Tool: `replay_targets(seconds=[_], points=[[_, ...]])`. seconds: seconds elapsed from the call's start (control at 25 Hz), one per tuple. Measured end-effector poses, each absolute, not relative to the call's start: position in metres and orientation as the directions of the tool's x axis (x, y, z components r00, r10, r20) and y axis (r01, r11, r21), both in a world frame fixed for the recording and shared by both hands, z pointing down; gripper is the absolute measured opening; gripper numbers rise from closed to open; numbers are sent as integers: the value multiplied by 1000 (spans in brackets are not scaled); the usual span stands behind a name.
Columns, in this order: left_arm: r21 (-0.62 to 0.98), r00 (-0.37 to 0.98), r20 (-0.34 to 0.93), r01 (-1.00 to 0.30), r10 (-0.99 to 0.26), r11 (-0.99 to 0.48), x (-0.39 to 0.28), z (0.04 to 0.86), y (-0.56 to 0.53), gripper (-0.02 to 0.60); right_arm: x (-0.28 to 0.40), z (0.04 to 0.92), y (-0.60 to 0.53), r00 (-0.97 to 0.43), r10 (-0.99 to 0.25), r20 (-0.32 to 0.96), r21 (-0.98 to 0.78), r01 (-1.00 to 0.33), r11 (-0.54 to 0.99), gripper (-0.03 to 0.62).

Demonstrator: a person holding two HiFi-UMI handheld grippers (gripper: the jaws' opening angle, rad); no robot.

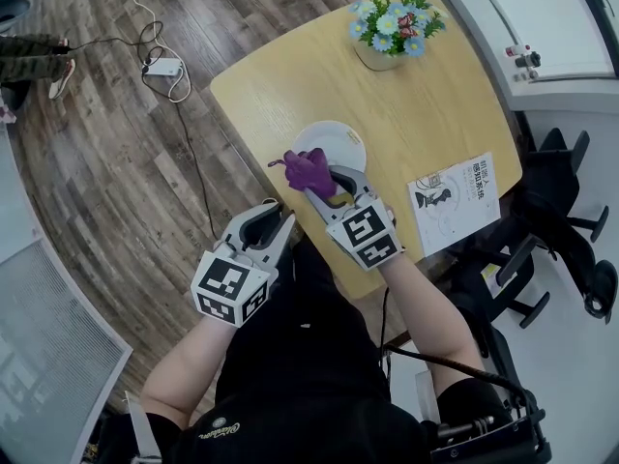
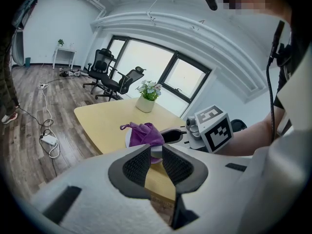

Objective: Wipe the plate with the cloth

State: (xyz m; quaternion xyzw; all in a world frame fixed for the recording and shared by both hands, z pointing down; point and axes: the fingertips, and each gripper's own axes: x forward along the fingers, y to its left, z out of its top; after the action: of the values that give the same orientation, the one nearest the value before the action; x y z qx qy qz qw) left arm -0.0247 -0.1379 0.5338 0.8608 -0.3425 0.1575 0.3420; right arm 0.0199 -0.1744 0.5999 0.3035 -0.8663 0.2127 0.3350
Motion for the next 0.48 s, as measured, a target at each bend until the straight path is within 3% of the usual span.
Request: replay_targets(seconds=[0.48], points=[[483, 720, 512, -692, -469, -536, -23, 537, -132, 77, 120, 593, -250, -388, -563, 730, 0, -823, 567, 158]])
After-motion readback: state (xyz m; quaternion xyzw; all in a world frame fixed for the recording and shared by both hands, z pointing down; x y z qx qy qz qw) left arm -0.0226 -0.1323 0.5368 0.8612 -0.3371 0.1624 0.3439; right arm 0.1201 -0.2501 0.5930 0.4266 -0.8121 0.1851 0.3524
